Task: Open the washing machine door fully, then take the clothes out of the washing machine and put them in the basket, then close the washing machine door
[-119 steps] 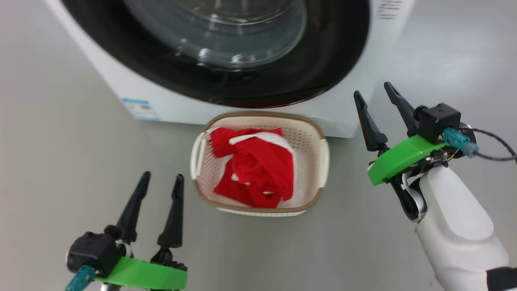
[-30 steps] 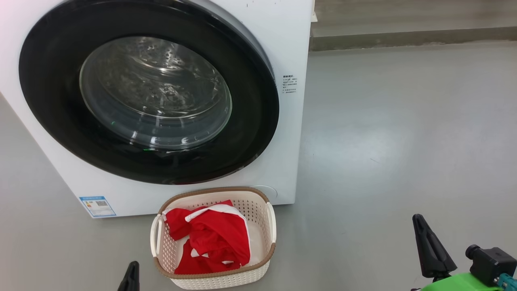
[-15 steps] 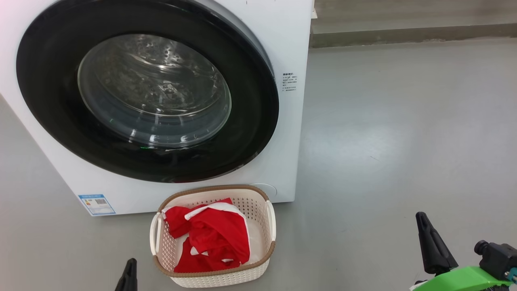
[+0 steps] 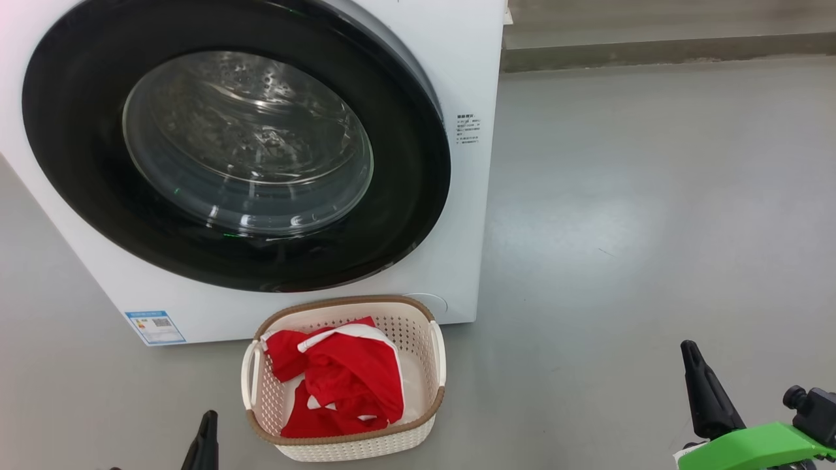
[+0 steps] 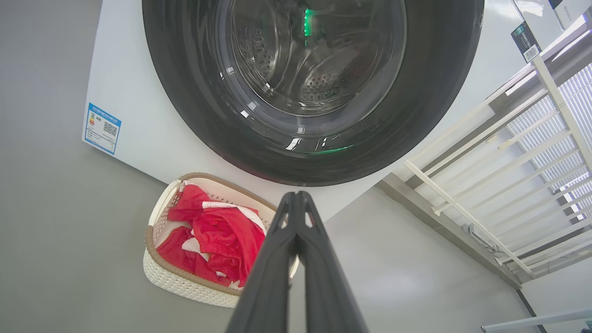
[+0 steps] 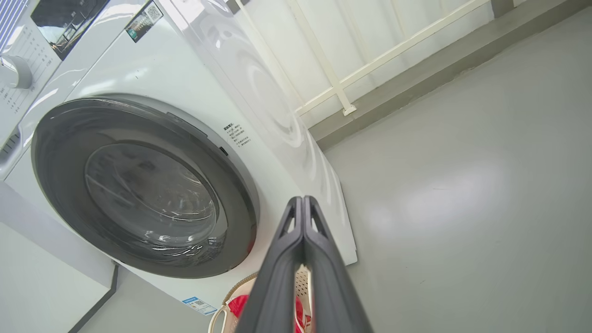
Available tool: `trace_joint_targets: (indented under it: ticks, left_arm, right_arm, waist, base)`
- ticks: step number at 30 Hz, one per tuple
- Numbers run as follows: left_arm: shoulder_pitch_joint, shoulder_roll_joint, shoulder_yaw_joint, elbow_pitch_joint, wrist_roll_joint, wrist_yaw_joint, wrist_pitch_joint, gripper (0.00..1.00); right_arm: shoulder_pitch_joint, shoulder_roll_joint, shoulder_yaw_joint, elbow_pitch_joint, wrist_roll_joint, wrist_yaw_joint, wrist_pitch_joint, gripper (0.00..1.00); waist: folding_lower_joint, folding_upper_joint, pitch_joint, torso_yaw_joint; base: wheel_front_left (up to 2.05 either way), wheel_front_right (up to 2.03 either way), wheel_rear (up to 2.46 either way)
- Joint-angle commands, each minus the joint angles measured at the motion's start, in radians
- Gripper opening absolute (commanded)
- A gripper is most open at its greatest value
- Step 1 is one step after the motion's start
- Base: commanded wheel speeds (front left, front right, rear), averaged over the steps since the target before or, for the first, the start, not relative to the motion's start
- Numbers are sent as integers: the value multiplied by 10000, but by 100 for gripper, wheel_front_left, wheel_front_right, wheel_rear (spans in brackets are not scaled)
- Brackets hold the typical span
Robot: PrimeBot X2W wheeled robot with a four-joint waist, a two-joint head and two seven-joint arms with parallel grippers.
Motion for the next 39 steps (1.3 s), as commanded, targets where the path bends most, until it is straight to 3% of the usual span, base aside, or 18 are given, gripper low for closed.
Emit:
trace_joint_targets:
  ticks: [1,39]
  left_arm:
    - [-500,104,202,-220,-262,-62,66,0]
    - [-1054,139,420,-179,-4287,-109,1118,0]
  right_arm:
    - [-612,-136,50,-201,304,-5,58,0]
    - [-1195,-166,-154,197,4488,-8,1149,0]
  waist:
    - [-1,0,8,-1]
    - [-1,0,238,-24]
  base:
    - [0,0,0]
    - [0,0,0]
